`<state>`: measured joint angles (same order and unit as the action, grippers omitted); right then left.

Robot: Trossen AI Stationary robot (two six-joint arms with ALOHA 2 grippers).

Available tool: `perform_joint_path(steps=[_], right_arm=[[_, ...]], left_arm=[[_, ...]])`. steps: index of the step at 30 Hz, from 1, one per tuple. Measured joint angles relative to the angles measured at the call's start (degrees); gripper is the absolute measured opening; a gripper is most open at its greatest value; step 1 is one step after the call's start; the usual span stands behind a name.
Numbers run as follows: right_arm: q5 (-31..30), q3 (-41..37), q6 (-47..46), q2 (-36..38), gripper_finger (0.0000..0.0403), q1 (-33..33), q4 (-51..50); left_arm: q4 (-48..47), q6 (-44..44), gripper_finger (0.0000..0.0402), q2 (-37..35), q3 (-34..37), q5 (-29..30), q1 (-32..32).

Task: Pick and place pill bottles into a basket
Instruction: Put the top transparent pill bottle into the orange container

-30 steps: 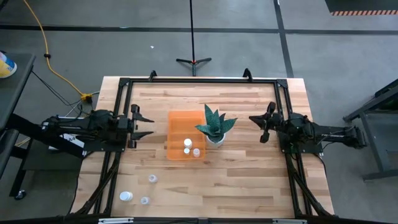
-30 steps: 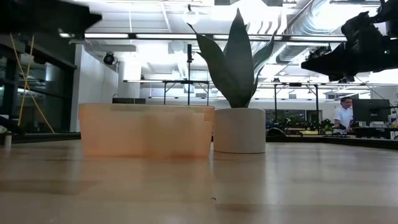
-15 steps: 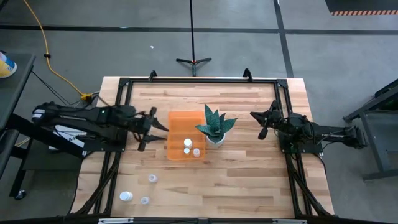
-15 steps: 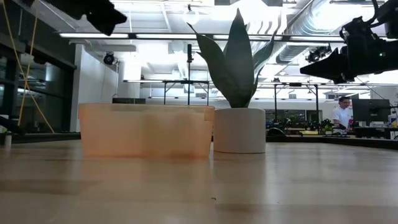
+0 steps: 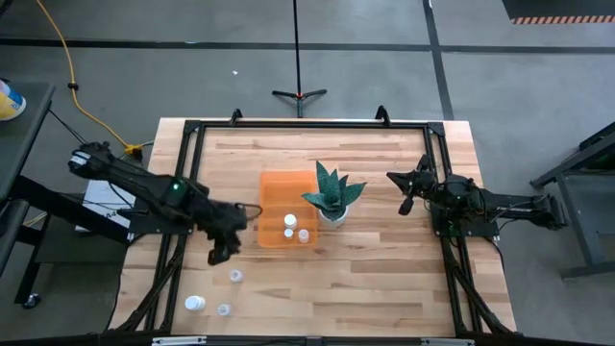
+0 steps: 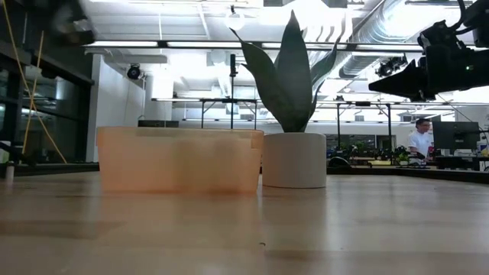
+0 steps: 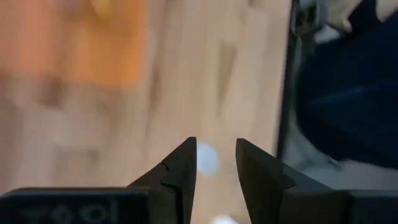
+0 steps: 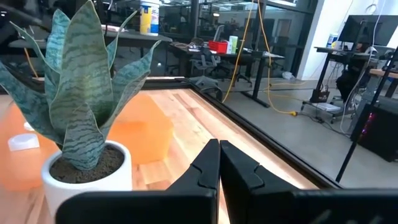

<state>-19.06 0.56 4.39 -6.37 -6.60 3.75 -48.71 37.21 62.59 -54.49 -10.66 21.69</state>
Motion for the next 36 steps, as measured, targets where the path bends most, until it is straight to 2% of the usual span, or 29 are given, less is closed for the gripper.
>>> perform_joint_path(steps=[2, 6, 10, 14, 21, 27, 36], right_arm=[[0.0, 0.0, 0.1, 0.0, 0.0001, 0.0, 0.0], [0.0, 0.0, 0.2, 0.0, 0.0002, 0.0, 0.0], [-0.1, 0.0, 0.4, 0.0, 0.0001, 0.0, 0.0], [-0.1, 0.0, 0.6, 0.0, 0.0004, 0.0, 0.0], [-0.1, 0.0, 1.1, 0.0, 0.0004, 0.0, 0.1], [-0.1, 0.0, 1.1, 0.0, 0.0005, 0.0, 0.2], [-0.1, 0.0, 1.0, 0.0, 0.0004, 0.0, 0.1]], left_arm=[[0.2, 4.5, 0.0145, 1.0, 0.3, -2.9, 1.9], [0.2, 12.5, 0.0152, 2.9, 0.8, -2.6, 4.4], [0.4, 13.7, 0.0179, 5.6, 0.8, -1.3, 5.9], [1.9, 14.6, 0.0223, 9.5, 0.8, 0.2, 7.4], [4.1, 19.6, 0.0277, 16.9, 0.8, -9.6, 7.8], [1.6, 19.5, 0.0276, 20.8, 0.8, -14.8, 7.6], [1.6, 24.1, 0.0258, 20.9, -0.2, -13.6, 7.8]])
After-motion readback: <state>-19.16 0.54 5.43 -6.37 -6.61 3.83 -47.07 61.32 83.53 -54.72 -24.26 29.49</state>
